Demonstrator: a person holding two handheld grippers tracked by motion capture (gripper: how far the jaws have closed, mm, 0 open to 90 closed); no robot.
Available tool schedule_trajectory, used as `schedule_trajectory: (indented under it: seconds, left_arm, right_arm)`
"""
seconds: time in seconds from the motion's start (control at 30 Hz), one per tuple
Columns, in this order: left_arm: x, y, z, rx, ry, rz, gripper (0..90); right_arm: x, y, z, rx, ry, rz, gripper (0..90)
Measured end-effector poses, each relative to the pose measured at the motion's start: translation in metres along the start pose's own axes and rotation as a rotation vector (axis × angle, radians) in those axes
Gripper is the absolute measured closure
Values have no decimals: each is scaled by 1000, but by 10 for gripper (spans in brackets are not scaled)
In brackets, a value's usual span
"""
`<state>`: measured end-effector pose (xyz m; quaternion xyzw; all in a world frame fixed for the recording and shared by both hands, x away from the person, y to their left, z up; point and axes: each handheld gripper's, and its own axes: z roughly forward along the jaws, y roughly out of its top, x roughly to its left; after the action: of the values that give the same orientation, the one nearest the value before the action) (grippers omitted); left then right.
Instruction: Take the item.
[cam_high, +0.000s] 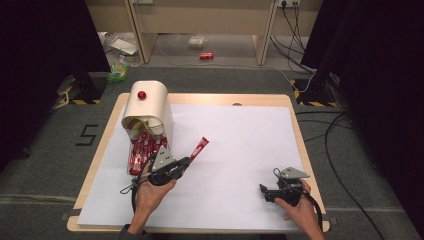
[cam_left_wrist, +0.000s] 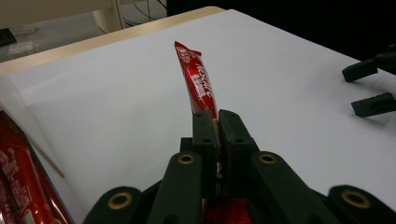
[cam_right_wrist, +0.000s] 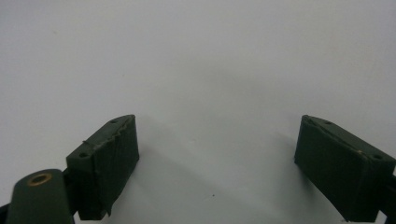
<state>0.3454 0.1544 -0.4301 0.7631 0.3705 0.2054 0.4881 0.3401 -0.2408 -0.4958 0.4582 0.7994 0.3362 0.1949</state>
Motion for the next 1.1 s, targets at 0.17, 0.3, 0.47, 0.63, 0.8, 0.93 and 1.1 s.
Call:
schedule_trajectory:
  seconds: [0.17, 0.3, 0.47, 0.63, 0.8, 0.93, 1.1]
  left_arm:
    - [1, 2, 4, -7, 10, -7, 853]
    - [2, 3, 8, -7, 13, -8, 853]
    - [2, 3, 14, -6, 17, -12, 853]
    - [1, 2, 21, 0, 16, -16, 853]
    - [-1, 1, 28, 10, 15, -12, 853]
    - [-2, -1, 32, 19, 15, -12, 853]
    - [-2, -3, 36, 27, 16, -14, 853]
  right_arm:
    - [0, 0, 0, 0, 0, -1, 140]
    - [0, 0, 0, -2, 0, 0, 139]
    - [0, 0, 0, -1, 1, 1, 139]
    - [0, 0, 0, -2, 0, 0, 139]
    - [0, 0, 0, -1, 0, 0, 140]
    - [0, 0, 0, 0, 0, 0, 139]
    - [0, 0, 0, 0, 0, 0, 140]
